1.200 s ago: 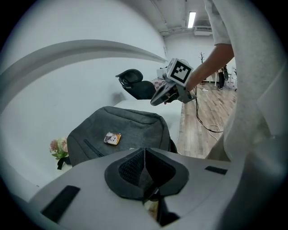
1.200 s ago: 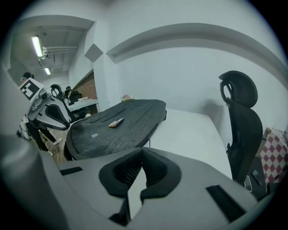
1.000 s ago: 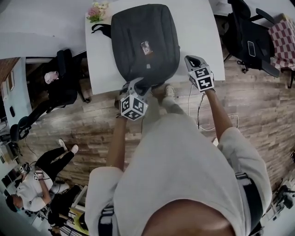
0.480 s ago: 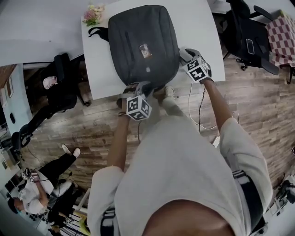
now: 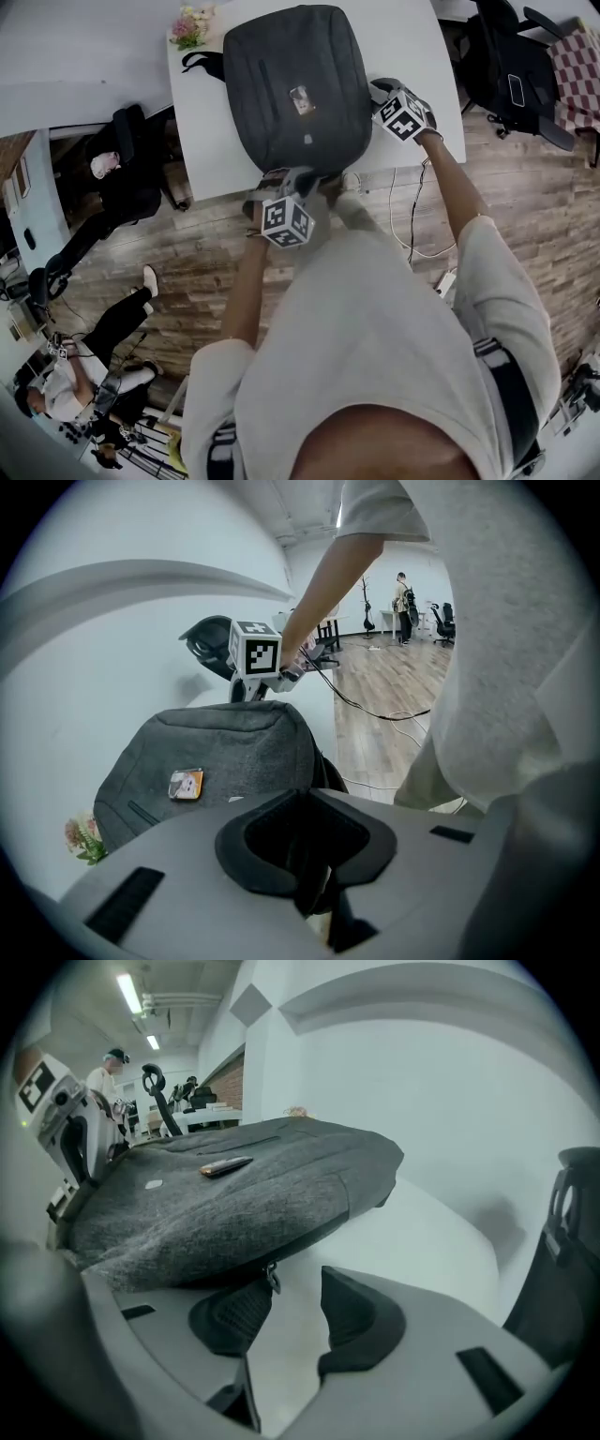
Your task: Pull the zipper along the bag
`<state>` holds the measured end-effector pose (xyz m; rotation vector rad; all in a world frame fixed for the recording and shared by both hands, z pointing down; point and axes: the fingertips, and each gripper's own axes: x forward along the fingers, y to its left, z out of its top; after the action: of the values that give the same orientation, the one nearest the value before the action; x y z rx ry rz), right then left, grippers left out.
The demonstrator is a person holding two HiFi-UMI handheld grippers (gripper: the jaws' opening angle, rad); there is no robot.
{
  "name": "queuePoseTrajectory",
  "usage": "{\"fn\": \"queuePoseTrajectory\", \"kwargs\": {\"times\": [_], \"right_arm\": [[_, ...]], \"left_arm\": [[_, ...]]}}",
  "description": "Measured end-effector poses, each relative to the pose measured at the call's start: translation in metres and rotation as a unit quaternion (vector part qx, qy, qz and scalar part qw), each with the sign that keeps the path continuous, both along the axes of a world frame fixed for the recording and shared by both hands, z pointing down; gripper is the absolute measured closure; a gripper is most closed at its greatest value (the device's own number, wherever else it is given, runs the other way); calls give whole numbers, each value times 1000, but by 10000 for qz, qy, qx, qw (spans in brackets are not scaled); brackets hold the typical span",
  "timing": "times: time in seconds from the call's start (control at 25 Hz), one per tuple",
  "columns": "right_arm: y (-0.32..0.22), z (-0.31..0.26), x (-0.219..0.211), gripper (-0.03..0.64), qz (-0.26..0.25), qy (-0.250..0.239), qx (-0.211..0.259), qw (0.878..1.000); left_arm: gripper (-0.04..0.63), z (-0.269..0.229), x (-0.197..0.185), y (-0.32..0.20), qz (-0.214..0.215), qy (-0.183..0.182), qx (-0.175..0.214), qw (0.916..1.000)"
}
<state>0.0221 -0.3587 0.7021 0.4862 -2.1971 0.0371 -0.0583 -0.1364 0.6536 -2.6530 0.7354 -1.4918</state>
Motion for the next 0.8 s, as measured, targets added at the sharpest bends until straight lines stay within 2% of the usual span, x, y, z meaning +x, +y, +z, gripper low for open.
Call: {"fn": "queuePoseTrajectory", "kwargs": {"times": [0.24,0.28,0.36,0.44,0.52,0.6,0.8], "right_arm": [[7,0,-8,555,-492,236,135,9984],[8,1,-8,584,-582,340,232,9975],[11,4,-6,597,-842,689,500,9928],[11,7,1,597,-1182,1254,875,9811],[9,10,8,597,-1528,1890,1340,9607],[7,9,12,597,-1697,2321,1614,9441],[5,7,20,597,-1725,2868,1688,9271]], "left_arm": [[537,3,2,0,43,19,-77,10000],[537,3,2,-1,30,42,-95,9999],[537,4,1,-1,-13,86,-123,9999],[537,5,1,-2,-67,141,-146,9998],[537,5,1,-4,-167,258,-192,9993],[537,5,2,-7,-278,395,-238,9986],[537,4,6,-12,-451,571,-287,9969]]}}
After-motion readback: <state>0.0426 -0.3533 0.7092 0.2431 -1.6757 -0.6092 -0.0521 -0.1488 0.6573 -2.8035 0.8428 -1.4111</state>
